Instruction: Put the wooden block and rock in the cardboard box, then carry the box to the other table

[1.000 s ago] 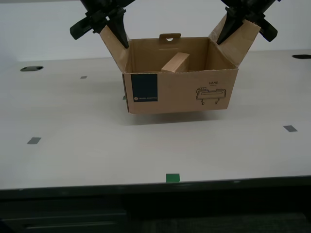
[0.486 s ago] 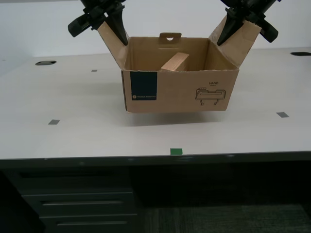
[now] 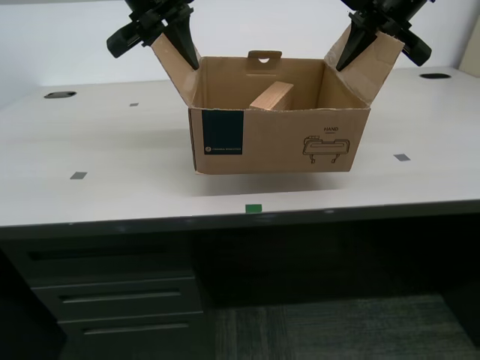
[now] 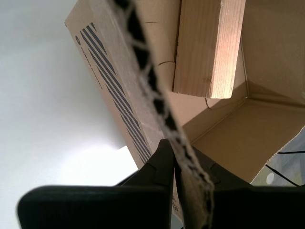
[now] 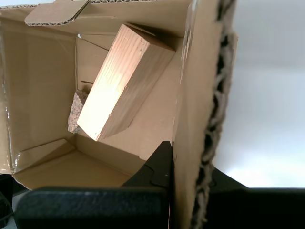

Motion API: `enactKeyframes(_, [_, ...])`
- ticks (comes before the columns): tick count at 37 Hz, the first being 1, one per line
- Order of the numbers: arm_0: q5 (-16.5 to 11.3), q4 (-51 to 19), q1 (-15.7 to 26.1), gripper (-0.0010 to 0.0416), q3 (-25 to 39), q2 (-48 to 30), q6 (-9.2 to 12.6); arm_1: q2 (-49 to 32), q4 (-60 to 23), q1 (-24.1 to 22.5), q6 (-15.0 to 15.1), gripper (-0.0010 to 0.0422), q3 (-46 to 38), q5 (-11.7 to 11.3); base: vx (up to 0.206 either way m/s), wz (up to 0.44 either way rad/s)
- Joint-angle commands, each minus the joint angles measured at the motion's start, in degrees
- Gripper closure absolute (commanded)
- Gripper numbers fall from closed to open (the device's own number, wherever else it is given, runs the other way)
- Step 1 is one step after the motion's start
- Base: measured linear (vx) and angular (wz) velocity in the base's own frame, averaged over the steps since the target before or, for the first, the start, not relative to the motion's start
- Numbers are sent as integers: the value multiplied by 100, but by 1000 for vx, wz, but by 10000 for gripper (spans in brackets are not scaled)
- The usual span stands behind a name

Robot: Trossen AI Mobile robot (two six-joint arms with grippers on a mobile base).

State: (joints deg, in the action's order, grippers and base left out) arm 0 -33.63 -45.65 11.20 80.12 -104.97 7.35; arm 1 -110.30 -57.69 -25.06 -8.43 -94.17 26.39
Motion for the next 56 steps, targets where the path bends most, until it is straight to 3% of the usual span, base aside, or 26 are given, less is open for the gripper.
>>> enactKeyframes(1, [-120,15,11,406,4,4,7,9,35,-17,50,413,15,179,-154,9])
enactKeyframes(17, [-120,-133,39,406,0,4,0,9,9,-15,33,413,55,179,-142,105])
enactKeyframes(28, [-120,-129,90,406,-2,4,61,9,-24,-17,361,413,55,179,-96,267])
enactKeyframes(37, [-120,-129,96,406,-2,4,149,9,-24,-11,459,413,55,177,-76,313])
enactKeyframes(49, [-120,-133,101,406,-2,4,166,9,-24,-17,424,413,55,177,-48,290])
enactKeyframes(56, [-120,-186,103,407,-31,4,92,9,-24,-28,201,413,55,177,-11,256])
